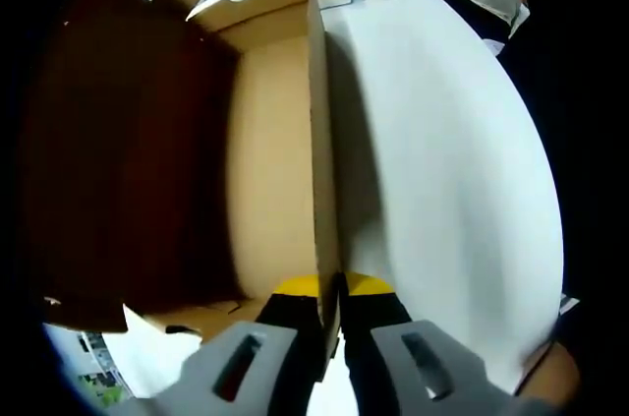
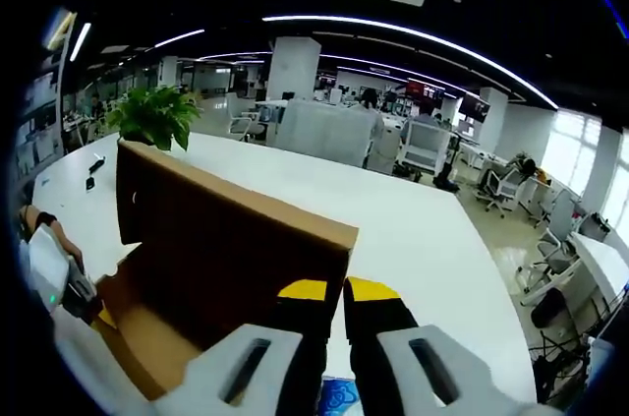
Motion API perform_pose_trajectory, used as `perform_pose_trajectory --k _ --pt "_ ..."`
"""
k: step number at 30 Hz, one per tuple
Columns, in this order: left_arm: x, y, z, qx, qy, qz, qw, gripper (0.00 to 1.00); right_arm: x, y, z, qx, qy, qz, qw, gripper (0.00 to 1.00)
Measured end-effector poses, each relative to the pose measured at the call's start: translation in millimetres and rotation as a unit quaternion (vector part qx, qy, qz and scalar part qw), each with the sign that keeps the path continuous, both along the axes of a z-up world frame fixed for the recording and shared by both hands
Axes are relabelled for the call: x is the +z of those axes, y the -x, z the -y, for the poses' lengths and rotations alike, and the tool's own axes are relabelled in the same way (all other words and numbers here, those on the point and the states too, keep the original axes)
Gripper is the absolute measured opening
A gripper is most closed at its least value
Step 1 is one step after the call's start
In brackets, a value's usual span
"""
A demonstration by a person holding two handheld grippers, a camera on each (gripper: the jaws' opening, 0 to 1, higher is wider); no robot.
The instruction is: Operate the shoe box by opening the lid, removing the specified soft item, and placing it in the target area until the item is outside and the box remains undamaged.
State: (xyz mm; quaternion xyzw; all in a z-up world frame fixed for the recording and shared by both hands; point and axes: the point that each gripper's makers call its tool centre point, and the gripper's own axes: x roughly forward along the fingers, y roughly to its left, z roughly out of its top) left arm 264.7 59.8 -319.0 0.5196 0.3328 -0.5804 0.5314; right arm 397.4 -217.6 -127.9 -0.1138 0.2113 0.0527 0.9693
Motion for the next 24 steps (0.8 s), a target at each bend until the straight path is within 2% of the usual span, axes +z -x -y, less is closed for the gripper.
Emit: perform_pose_trajectory --k 14,19,24 --pt "-0.5 1.3 0 0.000 -0.001 0.000 1.0000 0.04 -0.5 3 2 0.001 -0.003 0.007 1.0000 0.03" --pt "-0.7 2.4 -1 0.000 -0.002 0.002 1.0000 0.04 3.6 10 -2 0.006 -0.011 0.025 0.9996 0.03" --pt "-0.7 2.6 -1 -0.001 -0.002 0.001 1.0000 0.04 0.4 14 1 0.002 -0.015 0.030 0.9994 0.03"
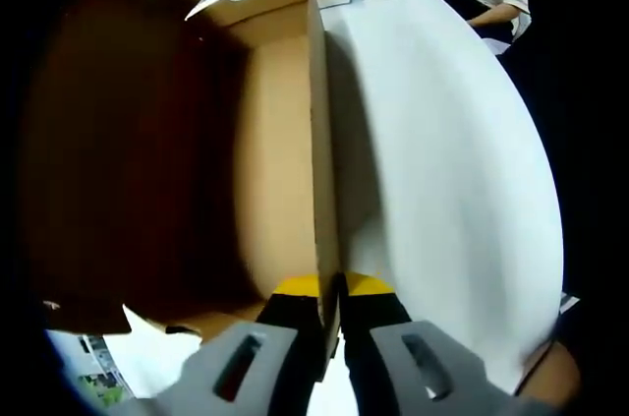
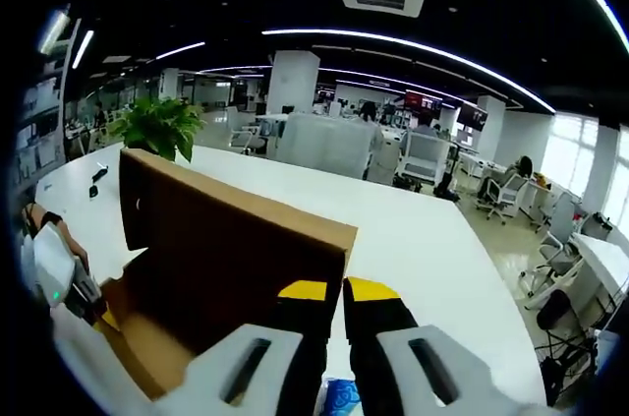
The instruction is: Operate the shoe box by opening the lid, removing the specified soft item, and placing it in the target area until the item is outside and the box remains undamaged.
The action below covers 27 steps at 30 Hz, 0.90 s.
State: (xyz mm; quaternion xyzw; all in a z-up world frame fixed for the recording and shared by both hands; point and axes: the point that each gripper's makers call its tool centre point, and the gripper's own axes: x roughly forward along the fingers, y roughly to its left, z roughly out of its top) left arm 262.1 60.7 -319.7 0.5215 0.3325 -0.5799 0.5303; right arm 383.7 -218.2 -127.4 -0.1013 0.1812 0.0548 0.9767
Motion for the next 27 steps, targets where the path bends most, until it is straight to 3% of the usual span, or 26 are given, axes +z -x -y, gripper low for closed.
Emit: perform_pose_trajectory --k 12,16,27 --pt "-0.3 0.2 0 -0.001 -0.001 0.000 1.0000 0.04 2.5 11 -2 -0.005 0.010 0.018 0.9998 0.03" --pt "-0.5 0.3 0 0.000 -0.003 -0.002 1.0000 0.04 5.0 15 -5 0.003 0.008 0.038 0.9993 0.03" --pt "-0.7 -0.2 1 0.001 -0.004 -0.001 1.0000 0.04 3.1 20 -4 -0.004 0.011 0.046 0.9989 0.03"
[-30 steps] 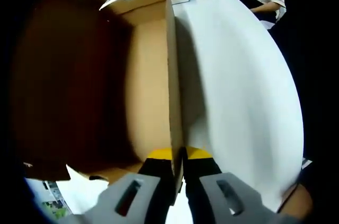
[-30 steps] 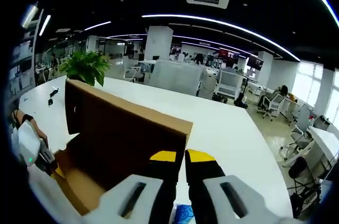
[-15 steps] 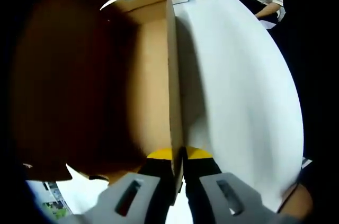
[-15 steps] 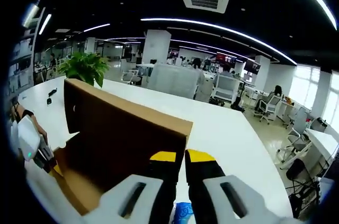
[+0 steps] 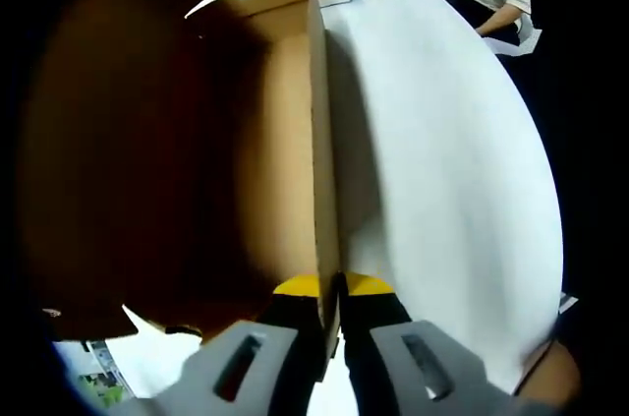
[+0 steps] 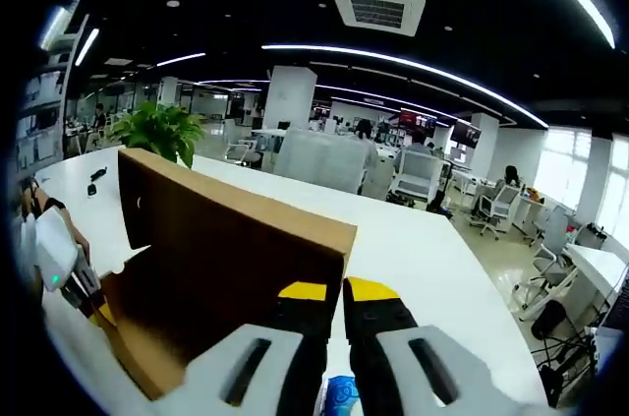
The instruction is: Operate the shoe box by opening the lid, removing the specified soft item, and placing it in the target area until the item is outside and the box remains undamaged.
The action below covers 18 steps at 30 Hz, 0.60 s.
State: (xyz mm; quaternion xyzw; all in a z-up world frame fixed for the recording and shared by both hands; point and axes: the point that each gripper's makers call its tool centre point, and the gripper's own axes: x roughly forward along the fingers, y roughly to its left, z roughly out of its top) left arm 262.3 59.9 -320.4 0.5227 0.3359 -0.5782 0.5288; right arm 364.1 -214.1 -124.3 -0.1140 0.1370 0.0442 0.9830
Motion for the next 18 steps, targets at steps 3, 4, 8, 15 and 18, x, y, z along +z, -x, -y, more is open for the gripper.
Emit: perform_pose_trajectory --k 3,4,8,15,18 --pt "0.1 -0.5 0.3 0.000 0.000 -0.001 1.0000 0.04 -0.7 2.1 -0.1 -0.001 0.000 0.004 1.0000 0.03" --pt "0.1 -0.5 0.3 0.000 0.001 -0.001 1.0000 0.04 -0.9 2.4 0.2 -0.001 0.000 0.005 1.0000 0.03" --pt "0.1 -1.0 0.6 0.000 0.000 -0.002 1.0000 0.04 -0.9 2.7 1.0 -0.002 -0.001 0.011 0.9999 0.03" --pt "0.3 -1.7 1.3 0.000 0.001 -0.003 1.0000 0.04 -1.2 5.5 0.3 -0.003 0.001 0.021 0.9998 0.03" --pt "0.3 -2.1 1.5 0.000 0.001 -0.003 1.0000 0.04 -1.5 6.7 -0.1 -0.003 0.002 0.025 0.9997 0.03"
